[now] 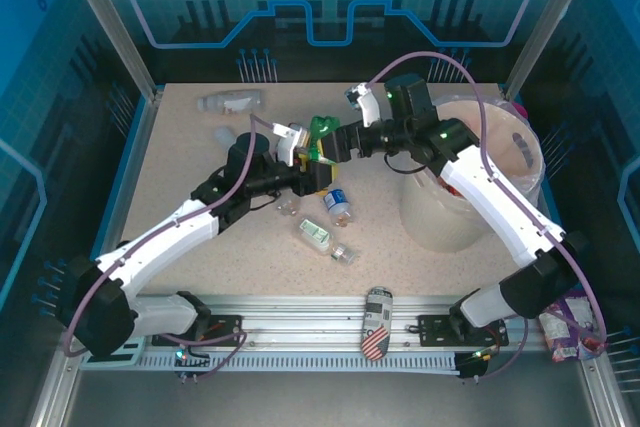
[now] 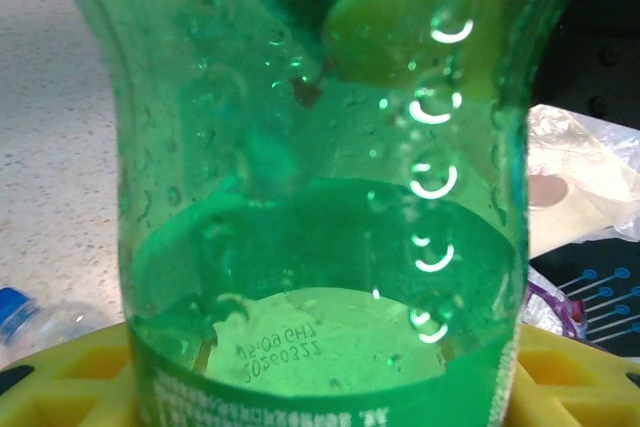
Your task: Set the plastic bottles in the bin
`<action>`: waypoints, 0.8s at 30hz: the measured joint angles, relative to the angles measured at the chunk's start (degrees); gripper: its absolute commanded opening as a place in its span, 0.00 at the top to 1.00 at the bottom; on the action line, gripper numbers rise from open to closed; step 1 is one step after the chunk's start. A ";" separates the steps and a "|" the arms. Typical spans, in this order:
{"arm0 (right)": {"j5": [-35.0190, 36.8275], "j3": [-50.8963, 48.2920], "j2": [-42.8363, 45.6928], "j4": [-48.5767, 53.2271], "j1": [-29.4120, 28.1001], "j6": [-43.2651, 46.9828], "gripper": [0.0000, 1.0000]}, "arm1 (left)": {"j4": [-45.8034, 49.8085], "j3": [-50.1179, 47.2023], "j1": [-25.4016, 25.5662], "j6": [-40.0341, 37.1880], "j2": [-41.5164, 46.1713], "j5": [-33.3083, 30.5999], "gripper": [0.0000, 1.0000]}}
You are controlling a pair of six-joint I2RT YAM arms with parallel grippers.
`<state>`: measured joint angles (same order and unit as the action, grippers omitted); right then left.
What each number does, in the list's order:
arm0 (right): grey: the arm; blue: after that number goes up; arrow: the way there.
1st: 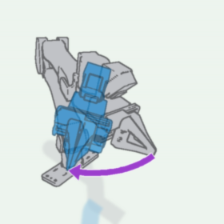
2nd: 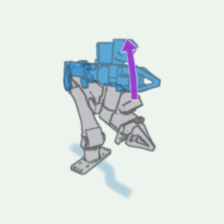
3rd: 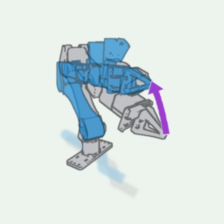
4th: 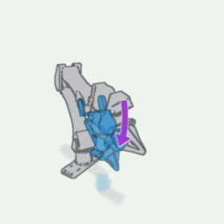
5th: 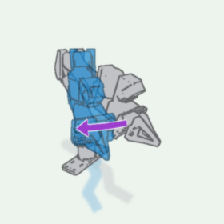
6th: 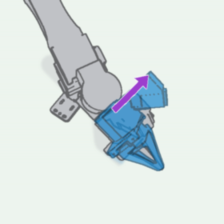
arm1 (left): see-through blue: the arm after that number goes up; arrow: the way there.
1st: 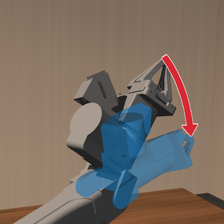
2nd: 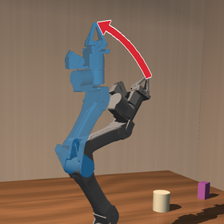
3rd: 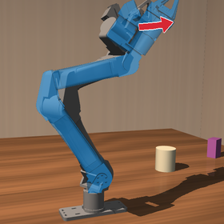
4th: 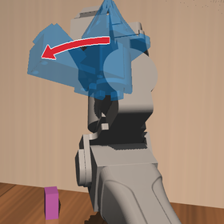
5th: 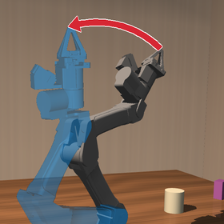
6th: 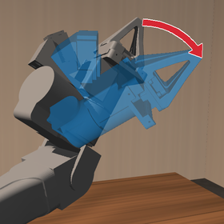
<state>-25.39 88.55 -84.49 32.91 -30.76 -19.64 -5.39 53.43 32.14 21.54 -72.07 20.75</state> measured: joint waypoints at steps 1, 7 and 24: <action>-0.20 -0.04 -0.22 -0.72 0.00 -0.44 0.20 | -0.61 0.00 0.00 0.44 -0.48 0.55 0.46; 0.07 -0.44 -1.44 -2.27 0.07 -2.14 0.35 | -3.02 0.00 -0.07 1.05 -1.11 1.70 0.46; -0.42 -0.37 -3.32 -3.58 0.87 -2.34 0.53 | -5.44 -0.02 0.28 2.51 -1.66 2.69 0.01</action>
<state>-25.80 88.18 -87.81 29.32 -29.89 -21.98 -10.83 53.41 32.42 24.05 -73.73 23.44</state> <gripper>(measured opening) 0.546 0.961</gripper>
